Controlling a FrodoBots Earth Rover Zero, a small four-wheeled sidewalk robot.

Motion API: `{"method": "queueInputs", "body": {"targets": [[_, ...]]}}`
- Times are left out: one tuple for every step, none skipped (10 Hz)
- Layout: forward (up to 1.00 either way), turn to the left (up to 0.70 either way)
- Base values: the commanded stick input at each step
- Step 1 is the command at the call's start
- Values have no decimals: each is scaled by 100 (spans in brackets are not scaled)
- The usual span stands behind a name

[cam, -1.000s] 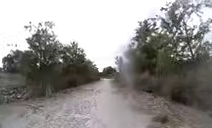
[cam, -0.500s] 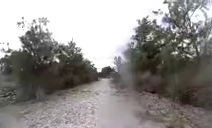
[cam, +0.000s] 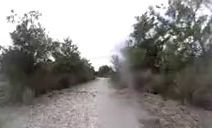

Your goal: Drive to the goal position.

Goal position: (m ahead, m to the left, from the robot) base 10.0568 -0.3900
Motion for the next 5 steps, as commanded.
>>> {"method": "queueInputs", "body": {"targets": [[60,15],[60,15],[60,15],[60,15],[60,15]]}}
